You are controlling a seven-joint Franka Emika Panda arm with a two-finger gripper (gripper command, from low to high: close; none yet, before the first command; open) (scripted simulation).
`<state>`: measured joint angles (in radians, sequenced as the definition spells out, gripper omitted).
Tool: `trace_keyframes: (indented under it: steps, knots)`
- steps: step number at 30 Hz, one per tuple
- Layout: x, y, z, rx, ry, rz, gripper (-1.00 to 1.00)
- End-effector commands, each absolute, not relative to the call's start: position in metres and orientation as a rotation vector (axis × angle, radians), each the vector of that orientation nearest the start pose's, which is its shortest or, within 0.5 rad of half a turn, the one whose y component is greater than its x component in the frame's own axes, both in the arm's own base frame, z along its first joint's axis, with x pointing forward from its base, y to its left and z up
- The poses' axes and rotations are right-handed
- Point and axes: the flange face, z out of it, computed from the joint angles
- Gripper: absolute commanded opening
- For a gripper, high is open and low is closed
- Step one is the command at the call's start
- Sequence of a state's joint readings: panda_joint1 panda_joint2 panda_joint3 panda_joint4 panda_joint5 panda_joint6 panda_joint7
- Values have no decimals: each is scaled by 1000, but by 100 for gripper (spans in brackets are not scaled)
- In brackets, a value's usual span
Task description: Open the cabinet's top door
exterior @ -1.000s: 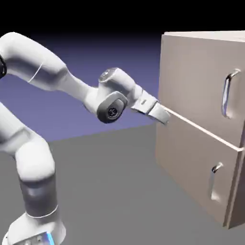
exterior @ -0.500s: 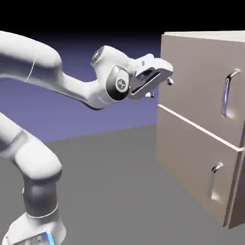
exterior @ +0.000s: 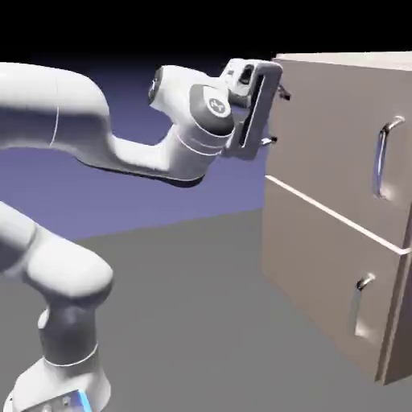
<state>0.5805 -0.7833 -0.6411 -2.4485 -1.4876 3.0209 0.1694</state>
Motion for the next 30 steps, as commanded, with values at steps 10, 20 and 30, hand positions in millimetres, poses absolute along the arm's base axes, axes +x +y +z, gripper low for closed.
trace_keyframes:
  steps: [10, 20, 30]
  knots:
    - [388, -60, 620, -2461, -2096, -2276, 100]
    - [412, -111, 592, -2193, -2888, -2227, 100]
    - [448, -163, 539, -1705, -3741, -1842, 100]
